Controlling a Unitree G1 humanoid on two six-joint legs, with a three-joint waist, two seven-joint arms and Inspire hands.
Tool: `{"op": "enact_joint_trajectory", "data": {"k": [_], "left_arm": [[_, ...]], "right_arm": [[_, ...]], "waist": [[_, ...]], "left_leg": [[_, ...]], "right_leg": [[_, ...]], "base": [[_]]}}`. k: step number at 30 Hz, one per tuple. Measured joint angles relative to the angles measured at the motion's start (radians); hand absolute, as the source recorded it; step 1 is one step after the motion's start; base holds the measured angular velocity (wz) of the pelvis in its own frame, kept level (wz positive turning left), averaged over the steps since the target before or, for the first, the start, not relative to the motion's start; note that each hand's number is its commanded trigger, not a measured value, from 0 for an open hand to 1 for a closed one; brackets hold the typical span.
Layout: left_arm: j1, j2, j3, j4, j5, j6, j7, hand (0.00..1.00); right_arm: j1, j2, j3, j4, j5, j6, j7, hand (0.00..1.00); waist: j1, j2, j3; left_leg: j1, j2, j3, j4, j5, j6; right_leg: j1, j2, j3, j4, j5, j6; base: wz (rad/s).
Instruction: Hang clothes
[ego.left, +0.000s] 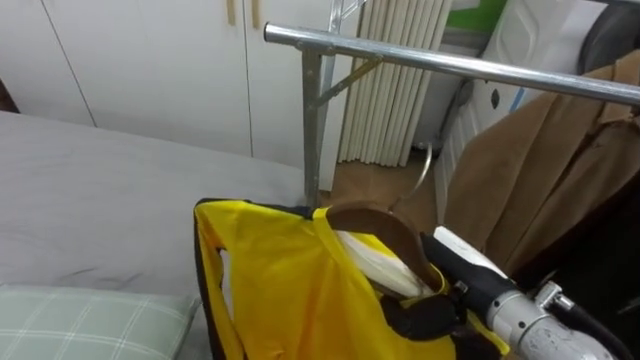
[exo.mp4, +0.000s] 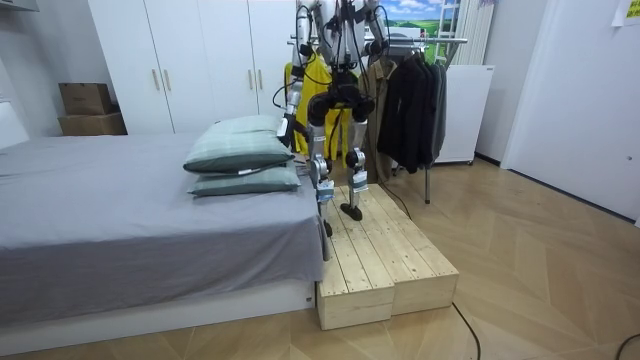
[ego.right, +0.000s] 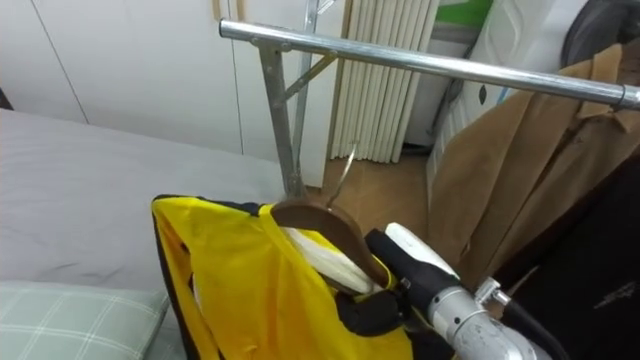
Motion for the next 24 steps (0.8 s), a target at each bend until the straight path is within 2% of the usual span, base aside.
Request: {"op": "enact_joint_trajectory", "data": {"k": [4, 6, 10, 15, 21, 24], "left_arm": [[0.012, 0.000, 0.000, 0.000, 0.000, -0.008, 0.000, 0.00], [0.014, 0.003, 0.000, 0.000, -0.001, -0.013, 0.001, 0.00], [0.016, 0.011, 0.010, -0.004, 0.000, -0.028, 0.001, 0.00], [0.020, 0.015, 0.015, -0.016, 0.000, -0.041, -0.005, 0.00], [0.032, 0.024, 0.013, -0.026, 0.000, -0.055, -0.015, 0.00], [0.052, 0.026, 0.013, -0.026, 0.001, -0.079, -0.026, 0.00]], "right_arm": [[-0.017, -0.051, -0.006, 0.038, 0.110, 0.021, 0.034, 1.00], [-0.029, -0.060, -0.014, 0.071, 0.159, 0.020, 0.040, 1.00], [-0.076, -0.099, -0.032, 0.200, 0.292, 0.031, 0.076, 1.00], [-0.092, -0.104, -0.058, 0.273, 0.328, 0.031, 0.134, 1.00], [-0.133, -0.140, -0.058, 0.384, 0.365, 0.031, 0.156, 1.00], [-0.177, -0.162, -0.059, 0.461, 0.376, 0.033, 0.163, 1.00]], "waist": [[0.003, -0.008, 0.0002], [0.003, -0.016, 0.0003], [0.006, -0.032, 0.0006], [0.027, -0.036, 0.0017], [0.033, -0.048, 0.0009], [0.032, -0.054, 0.0001]], "left_leg": [[0.017, 0.000, 0.001, -0.008, 0.000, 0.000], [0.018, 0.000, -0.002, -0.010, 0.001, -0.001], [0.018, -0.001, -0.021, -0.006, 0.001, -0.001], [0.026, 0.000, -0.031, -0.008, 0.001, -0.001], [0.035, -0.002, -0.040, -0.016, 0.003, -0.002], [0.040, -0.003, -0.050, -0.017, 0.003, -0.002]], "right_leg": [[0.013, 0.000, 0.000, -0.004, 0.000, 0.000], [0.016, 0.000, -0.002, -0.005, 0.000, 0.000], [0.027, -0.007, -0.024, -0.011, -0.001, -0.001], [0.036, -0.008, -0.030, -0.014, -0.002, -0.003], [0.048, -0.011, -0.041, -0.025, -0.005, -0.002], [0.060, -0.013, -0.046, -0.027, -0.006, -0.002]], "base": [[0.00], [0.02], [0.13], [0.05], [0.06], [0.06]]}}
